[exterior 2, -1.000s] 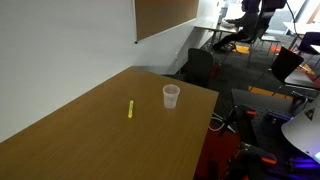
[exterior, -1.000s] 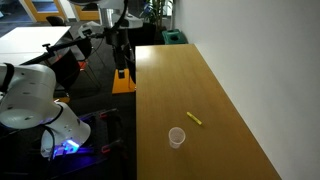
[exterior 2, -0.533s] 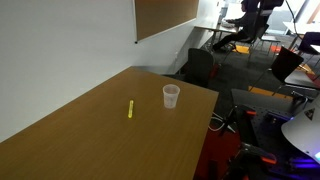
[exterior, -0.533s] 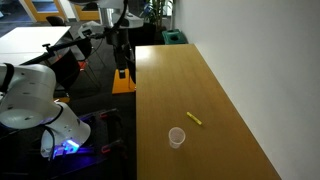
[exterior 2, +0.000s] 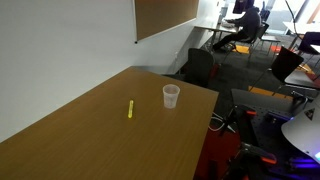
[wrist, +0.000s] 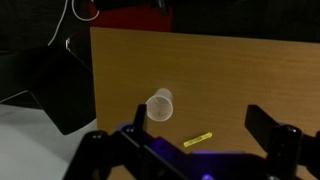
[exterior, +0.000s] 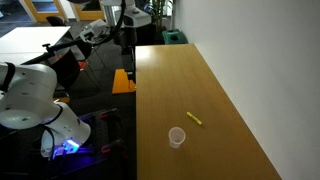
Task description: Put the yellow marker in the cup
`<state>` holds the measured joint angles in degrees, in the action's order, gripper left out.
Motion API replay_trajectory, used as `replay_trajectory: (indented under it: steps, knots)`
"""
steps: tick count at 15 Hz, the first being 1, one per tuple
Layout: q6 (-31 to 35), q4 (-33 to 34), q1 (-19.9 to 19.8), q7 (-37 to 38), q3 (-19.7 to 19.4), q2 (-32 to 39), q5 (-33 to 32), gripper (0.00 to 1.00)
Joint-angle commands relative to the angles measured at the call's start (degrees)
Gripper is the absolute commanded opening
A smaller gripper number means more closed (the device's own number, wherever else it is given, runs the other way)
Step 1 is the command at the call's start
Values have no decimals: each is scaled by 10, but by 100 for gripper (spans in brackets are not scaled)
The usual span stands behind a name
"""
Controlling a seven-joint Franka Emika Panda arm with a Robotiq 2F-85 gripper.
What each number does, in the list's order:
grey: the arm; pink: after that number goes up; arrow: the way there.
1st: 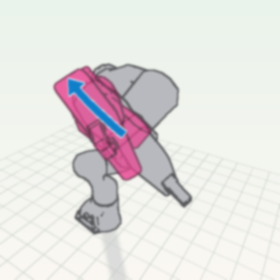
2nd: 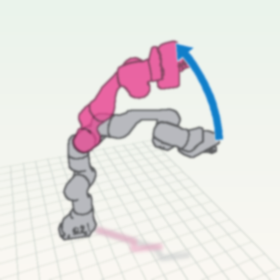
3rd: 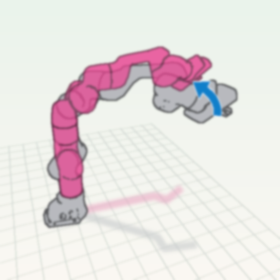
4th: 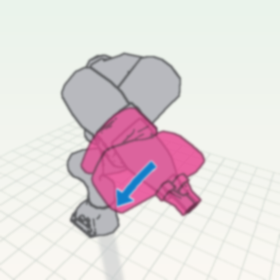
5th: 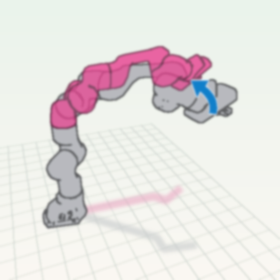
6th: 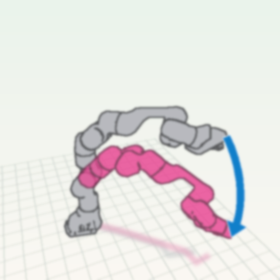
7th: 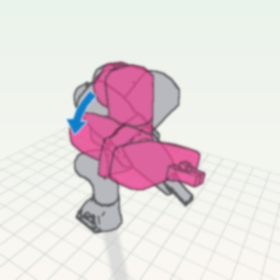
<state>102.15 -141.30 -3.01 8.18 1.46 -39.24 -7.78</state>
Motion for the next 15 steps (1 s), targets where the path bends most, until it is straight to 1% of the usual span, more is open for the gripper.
replay_trajectory:
  steps: [1,4,11,15]
  knots:
    - [45,46,-23,63,3,68,9,100]
    - [96,69,-32,121,11,127,11,100]
    - [213,112,-26,234,19,256,18,100]
    - [271,120,-21,342,30,317,-3,100]
